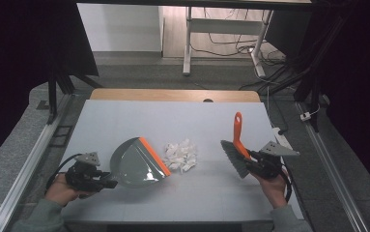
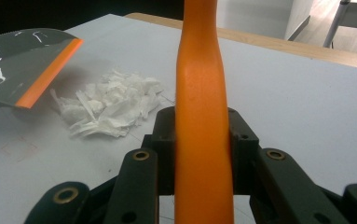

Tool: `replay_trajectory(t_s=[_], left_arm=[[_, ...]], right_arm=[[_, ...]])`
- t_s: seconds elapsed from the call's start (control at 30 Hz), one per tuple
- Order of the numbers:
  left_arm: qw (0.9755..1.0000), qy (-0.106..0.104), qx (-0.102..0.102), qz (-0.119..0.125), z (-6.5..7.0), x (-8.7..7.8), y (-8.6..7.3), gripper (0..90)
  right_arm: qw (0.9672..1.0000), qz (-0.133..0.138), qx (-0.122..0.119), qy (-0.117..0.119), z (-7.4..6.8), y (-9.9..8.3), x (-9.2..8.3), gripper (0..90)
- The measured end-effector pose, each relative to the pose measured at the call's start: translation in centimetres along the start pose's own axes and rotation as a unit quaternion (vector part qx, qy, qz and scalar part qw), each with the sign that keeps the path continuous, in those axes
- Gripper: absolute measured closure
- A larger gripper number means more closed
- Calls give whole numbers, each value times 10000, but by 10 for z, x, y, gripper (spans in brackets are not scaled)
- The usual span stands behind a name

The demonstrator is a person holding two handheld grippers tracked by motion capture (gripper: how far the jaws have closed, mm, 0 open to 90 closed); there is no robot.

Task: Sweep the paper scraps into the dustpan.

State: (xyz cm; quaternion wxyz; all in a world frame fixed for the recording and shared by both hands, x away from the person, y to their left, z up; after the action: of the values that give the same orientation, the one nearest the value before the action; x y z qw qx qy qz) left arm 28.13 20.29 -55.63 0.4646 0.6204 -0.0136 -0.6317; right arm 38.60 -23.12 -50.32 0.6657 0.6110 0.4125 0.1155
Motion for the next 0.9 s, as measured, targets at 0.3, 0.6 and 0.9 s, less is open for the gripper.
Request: replay_trajectory(t_s=[0.3,0.6,0.9], left_arm=[[9999,-71,14,-147,4,8,-4,617],[9998,-109,1,-168,6,9,-7,617],[9995,-163,79,-242,8,11,-8,617]], right_arm=[[10000,42,-13,-21,-3,9,8,697],[10000,44,-28,-44,-7,19,24,697],[10000,-5,-20,-60,-11,27,41,697]])
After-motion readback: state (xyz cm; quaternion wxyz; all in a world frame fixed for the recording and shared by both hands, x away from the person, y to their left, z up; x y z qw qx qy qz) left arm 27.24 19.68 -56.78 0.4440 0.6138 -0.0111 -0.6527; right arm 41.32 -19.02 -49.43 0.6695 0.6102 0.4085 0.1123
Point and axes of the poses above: each handheld gripper's, and its own axes: x roughly forward along the jaws, y roughly out of its top, z roughly to its right, the point moved 9 cm from there along x, roughly forward along the jaws, and after that the axes turned 2 degrees about x, right-handed, at the moved point
